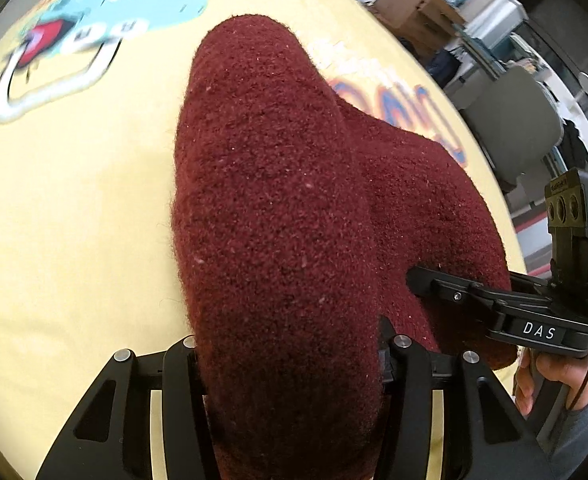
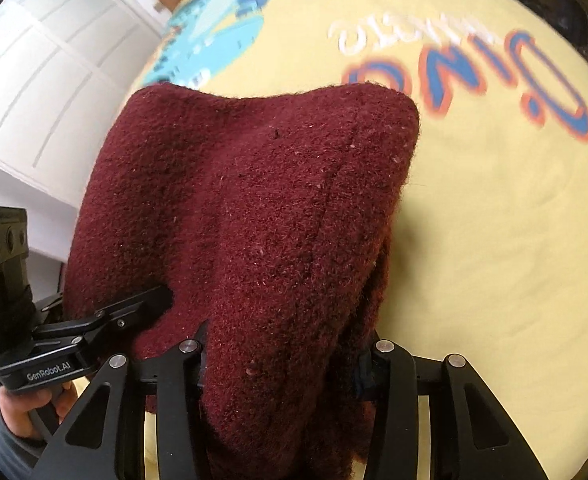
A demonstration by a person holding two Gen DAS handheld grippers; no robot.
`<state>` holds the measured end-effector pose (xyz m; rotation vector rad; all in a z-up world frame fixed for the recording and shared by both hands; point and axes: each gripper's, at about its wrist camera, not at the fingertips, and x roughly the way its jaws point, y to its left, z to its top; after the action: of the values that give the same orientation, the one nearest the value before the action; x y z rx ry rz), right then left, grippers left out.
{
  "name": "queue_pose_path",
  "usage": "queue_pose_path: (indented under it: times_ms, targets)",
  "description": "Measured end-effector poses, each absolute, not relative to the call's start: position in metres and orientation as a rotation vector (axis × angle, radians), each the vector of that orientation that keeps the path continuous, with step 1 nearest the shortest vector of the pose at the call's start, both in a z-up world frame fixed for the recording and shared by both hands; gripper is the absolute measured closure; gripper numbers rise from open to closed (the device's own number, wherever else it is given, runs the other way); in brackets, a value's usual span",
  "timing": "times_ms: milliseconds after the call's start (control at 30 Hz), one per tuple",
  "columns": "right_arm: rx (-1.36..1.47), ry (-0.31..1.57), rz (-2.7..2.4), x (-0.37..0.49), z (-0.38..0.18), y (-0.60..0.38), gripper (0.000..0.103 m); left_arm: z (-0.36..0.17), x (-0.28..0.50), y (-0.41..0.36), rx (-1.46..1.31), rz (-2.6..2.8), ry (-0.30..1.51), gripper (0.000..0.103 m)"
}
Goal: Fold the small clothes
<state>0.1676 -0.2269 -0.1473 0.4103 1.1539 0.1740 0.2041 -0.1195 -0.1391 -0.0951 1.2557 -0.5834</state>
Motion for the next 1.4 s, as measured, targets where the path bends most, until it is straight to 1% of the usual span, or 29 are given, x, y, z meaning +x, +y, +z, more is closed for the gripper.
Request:
queue_pose_path:
  times_ms: [67,133,167,200,233,267,333,433,467,567,700,767,833,900,967,1000,1100,1233,1400]
  targets:
    - [0.409,1.196,0.159,0.169,-0.166,-0.224,0.051,-0.153,0.204,-0.117,-0.119,-0.564,1.262,0.052]
    - [0.454,1.218,0.157,0.17,-0.18,-0.231,0.04,-0.157,0.206,-0.11,-0.154,-0.563,1.259,0.047]
    - [0.481,1.223,0.156,0.173,-0.184,-0.238,0.039,-0.156,0.206,-0.106,-0.161,-0.565,1.257,0.043]
    - [0.487,1.231,0.157,0.172,-0.186,-0.242,0.034,-0.154,0.206,-0.107,-0.157,-0.557,1.258,0.038]
    - [0.476,1.242,0.154,0.172,-0.187,-0.245,0.028,-0.151,0.208,-0.105,-0.145,-0.546,1.261,0.035]
    - [0.459,1.249,0.15,0.172,-0.187,-0.249,0.027,-0.147,0.209,-0.105,-0.116,-0.525,1.26,0.032]
    - [0.436,1.24,0.141,0.159,-0.178,-0.244,0.023,-0.139,0.211,-0.098,-0.071,-0.511,1.241,0.029]
    - [0.389,1.188,0.098,0.16,-0.159,-0.243,0.021,-0.125,0.206,-0.088,-0.024,-0.484,1.195,0.012]
    - [0.377,1.172,0.082,0.161,-0.152,-0.244,0.02,-0.122,0.205,-0.088,-0.014,-0.475,1.181,0.002]
    - [0.349,1.142,0.055,0.166,-0.139,-0.245,0.019,-0.11,0.203,-0.084,-0.005,-0.442,1.142,0.001]
    - [0.263,1.152,0.063,0.173,-0.134,-0.226,0.018,-0.109,0.191,-0.077,0.001,-0.435,1.128,0.001]
    - [0.215,1.131,0.065,0.171,-0.136,-0.216,0.017,-0.117,0.193,-0.089,0.014,-0.431,1.128,0.001]
    - [0.169,1.089,0.055,0.159,-0.142,-0.207,0.011,-0.127,0.181,-0.069,0.026,-0.415,1.108,0.001]
    - [0.116,1.06,0.044,0.153,-0.153,-0.197,0.008,-0.141,0.174,-0.071,0.032,-0.42,1.111,0.001]
    - [0.079,1.046,0.007,0.147,-0.163,-0.198,0.008,-0.148,0.172,-0.068,0.059,-0.398,1.11,0.001]
    - [0.085,1.047,-0.012,0.146,-0.168,-0.202,0.007,-0.152,0.171,-0.067,0.074,-0.384,1.103,0.001]
    - [0.126,1.035,-0.036,0.135,-0.175,-0.221,0.001,-0.162,0.168,-0.062,0.07,-0.382,1.092,0.0]
    - [0.144,1.027,-0.022,0.124,-0.187,-0.235,0.001,-0.17,0.168,-0.058,0.021,-0.394,1.107,0.001]
    - [0.164,1.009,-0.025,0.117,-0.177,-0.235,0.001,-0.146,0.162,-0.057,0.014,-0.373,1.075,0.001]
